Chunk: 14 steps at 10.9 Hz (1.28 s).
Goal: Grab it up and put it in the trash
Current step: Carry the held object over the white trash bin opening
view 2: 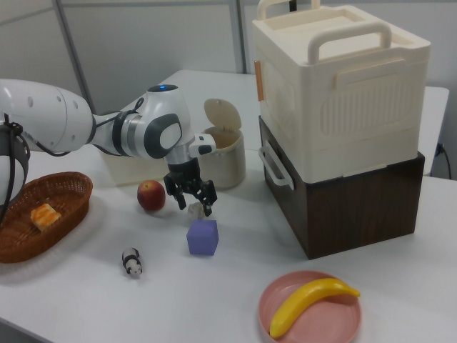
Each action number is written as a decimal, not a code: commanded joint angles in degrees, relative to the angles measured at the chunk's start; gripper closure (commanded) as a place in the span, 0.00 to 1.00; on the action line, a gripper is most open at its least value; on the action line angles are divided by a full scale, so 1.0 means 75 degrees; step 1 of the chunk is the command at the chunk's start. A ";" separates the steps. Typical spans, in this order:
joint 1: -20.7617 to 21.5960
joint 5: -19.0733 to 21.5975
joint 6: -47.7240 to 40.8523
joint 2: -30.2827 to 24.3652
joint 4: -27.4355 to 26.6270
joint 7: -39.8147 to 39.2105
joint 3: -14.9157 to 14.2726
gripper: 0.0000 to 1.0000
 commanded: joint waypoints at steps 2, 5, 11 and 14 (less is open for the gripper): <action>0.0065 -0.0130 0.0150 -0.0056 -0.0093 -0.0045 -0.0054 0.97; 0.0065 -0.0130 0.0138 -0.0056 -0.0082 -0.0045 -0.0054 1.00; -0.0251 -0.0107 0.0150 -0.1003 0.0375 -0.0045 -0.0054 1.00; -0.0251 -0.0130 0.0150 -0.1229 0.1076 -0.0045 -0.0054 1.00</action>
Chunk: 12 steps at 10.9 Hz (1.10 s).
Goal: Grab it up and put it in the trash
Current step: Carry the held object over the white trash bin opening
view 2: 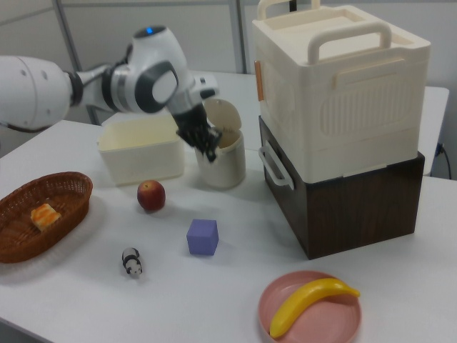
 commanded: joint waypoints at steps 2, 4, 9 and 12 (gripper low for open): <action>0.0048 -0.0268 0.0105 -0.0043 0.0655 -0.0116 -0.0023 1.00; 0.0071 -0.0468 0.0536 0.0086 0.0738 -0.0116 -0.0023 1.00; 0.0165 -0.0585 0.2575 0.0847 0.1008 -0.0116 0.0012 1.00; 0.0165 -0.0691 0.3361 0.1106 0.1008 -0.0116 0.0188 1.00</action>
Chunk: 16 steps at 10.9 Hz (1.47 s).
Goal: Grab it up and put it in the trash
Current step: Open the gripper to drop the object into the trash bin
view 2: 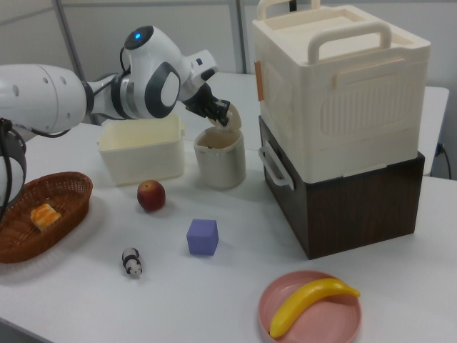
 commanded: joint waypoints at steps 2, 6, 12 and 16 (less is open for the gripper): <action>0.0072 -0.0198 0.0527 0.0350 0.0181 -0.0092 0.0180 1.00; 0.0236 -0.0361 0.0691 0.0666 0.0146 -0.0103 0.0180 1.00; 0.0284 -0.0722 0.0679 0.0843 0.0122 -0.0056 0.0180 0.00; 0.0260 -0.0913 0.0656 0.0761 0.0110 -0.0045 0.0180 0.00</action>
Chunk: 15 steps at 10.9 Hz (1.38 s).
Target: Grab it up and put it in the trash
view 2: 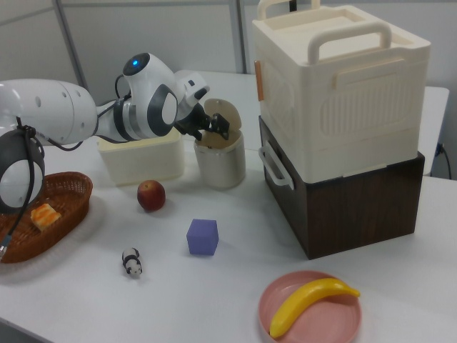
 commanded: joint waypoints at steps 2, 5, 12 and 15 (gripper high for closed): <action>0.0010 -0.0060 -0.0031 -0.0463 -0.0079 -0.0044 -0.0022 0.00; -0.0072 0.0091 -0.1594 -0.2030 -0.0851 -0.0033 0.0013 0.00; -0.0295 0.2198 -0.6287 -0.4097 -0.1052 -0.0080 0.0013 0.00; -0.0283 0.2763 -0.6710 -0.4508 -0.1625 -0.0045 0.0013 0.00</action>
